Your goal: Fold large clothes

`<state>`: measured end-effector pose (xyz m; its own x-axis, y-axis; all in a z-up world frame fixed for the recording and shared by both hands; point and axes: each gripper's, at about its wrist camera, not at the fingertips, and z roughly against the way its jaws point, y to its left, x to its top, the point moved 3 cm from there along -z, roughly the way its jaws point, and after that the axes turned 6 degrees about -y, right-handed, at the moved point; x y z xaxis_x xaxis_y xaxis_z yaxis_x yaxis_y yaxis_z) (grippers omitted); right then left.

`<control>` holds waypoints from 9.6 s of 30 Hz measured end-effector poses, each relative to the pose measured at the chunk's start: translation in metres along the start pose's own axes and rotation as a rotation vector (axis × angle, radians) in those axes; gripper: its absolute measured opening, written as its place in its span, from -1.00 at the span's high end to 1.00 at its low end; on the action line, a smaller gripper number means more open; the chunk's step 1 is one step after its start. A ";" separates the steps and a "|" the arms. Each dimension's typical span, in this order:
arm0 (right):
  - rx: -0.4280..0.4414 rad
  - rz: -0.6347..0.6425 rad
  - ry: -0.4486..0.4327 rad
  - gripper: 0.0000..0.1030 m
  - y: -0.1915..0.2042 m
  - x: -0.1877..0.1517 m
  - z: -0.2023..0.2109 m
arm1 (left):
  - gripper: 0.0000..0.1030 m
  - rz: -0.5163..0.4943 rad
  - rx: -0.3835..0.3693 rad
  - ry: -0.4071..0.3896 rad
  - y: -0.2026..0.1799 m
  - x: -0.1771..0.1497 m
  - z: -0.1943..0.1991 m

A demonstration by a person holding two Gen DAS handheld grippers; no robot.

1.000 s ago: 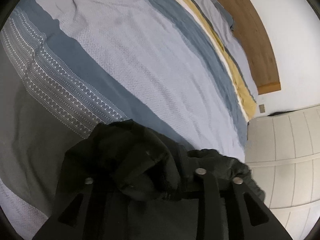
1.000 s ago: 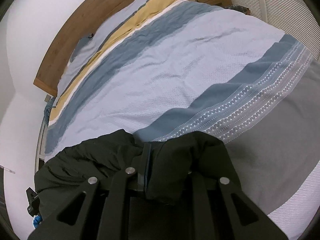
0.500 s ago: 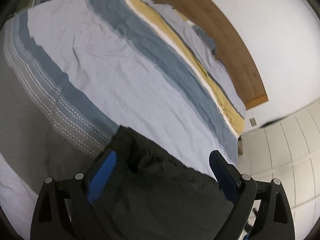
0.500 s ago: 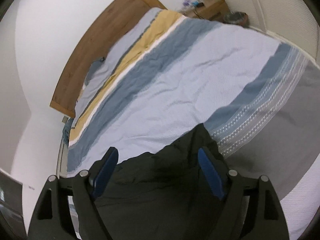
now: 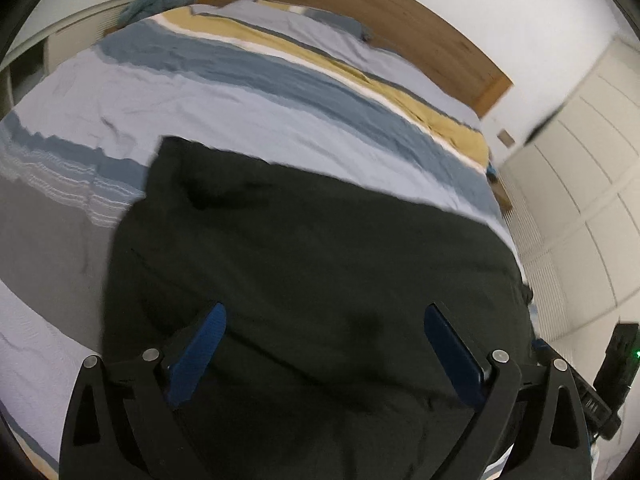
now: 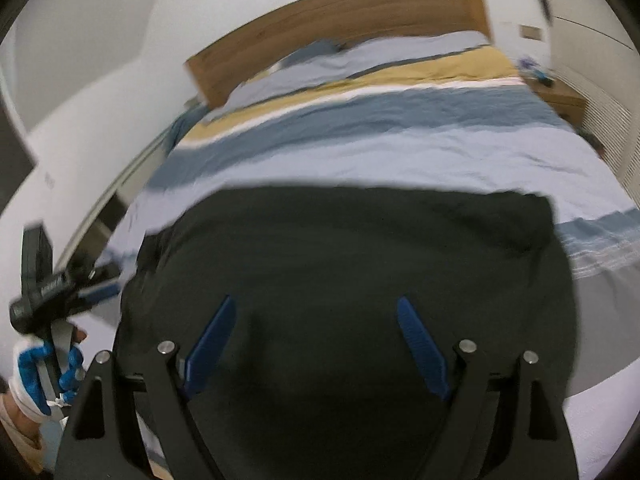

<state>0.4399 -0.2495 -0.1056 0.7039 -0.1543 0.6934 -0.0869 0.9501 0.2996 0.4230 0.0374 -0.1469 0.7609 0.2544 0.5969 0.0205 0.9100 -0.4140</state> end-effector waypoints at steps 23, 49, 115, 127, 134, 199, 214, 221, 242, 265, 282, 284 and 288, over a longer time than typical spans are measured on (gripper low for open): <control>-0.164 0.045 0.171 -0.68 -0.033 0.035 -0.150 | -0.99 -0.185 0.182 0.149 -0.027 0.034 -0.153; -0.251 -0.004 0.046 -0.68 -0.069 0.023 -0.037 | -0.99 -0.259 0.197 0.018 -0.024 0.010 -0.060; -0.418 -0.057 0.209 -0.68 -0.157 -0.075 0.036 | -0.99 -0.147 0.392 0.117 0.108 -0.038 0.000; -0.262 -0.250 0.147 -0.68 -0.184 -0.070 0.066 | -0.99 0.233 -0.002 0.083 0.158 -0.031 0.037; -0.098 -0.396 0.217 -0.68 -0.203 -0.077 0.029 | -0.99 0.326 -0.145 0.147 0.164 -0.039 0.001; 0.522 -0.385 -0.013 0.52 -0.072 0.002 0.033 | 0.63 0.317 -0.633 -0.016 0.001 0.037 0.063; 0.360 -0.424 0.122 0.49 -0.111 -0.088 0.008 | 0.27 0.271 -0.338 0.141 0.029 -0.005 -0.054; 0.110 -0.372 0.164 -0.33 -0.139 -0.099 0.013 | -0.56 0.200 -0.198 0.163 0.024 0.005 -0.054; -0.194 -0.102 -0.032 -0.57 -0.024 -0.086 0.111 | -0.84 -0.068 0.051 -0.051 0.069 -0.075 0.084; -0.235 0.173 0.073 -0.80 0.050 -0.051 -0.068 | -0.99 -0.250 0.160 0.008 -0.026 -0.007 -0.070; -0.358 -0.017 0.054 -0.80 -0.073 -0.025 -0.056 | -0.99 -0.264 0.214 0.008 -0.011 -0.005 -0.070; -0.390 -0.032 0.056 -0.80 -0.083 -0.024 -0.052 | -0.99 -0.264 0.225 0.009 -0.008 -0.004 -0.066; -0.459 -0.051 0.060 -0.80 -0.101 -0.023 -0.036 | -0.99 -0.265 0.257 0.005 -0.003 -0.002 -0.057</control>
<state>0.4574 -0.3317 -0.1754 0.7401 -0.2011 0.6418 0.2605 0.9655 0.0021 0.4589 0.0154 -0.1861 0.7540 -0.0016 0.6569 0.0538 0.9968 -0.0593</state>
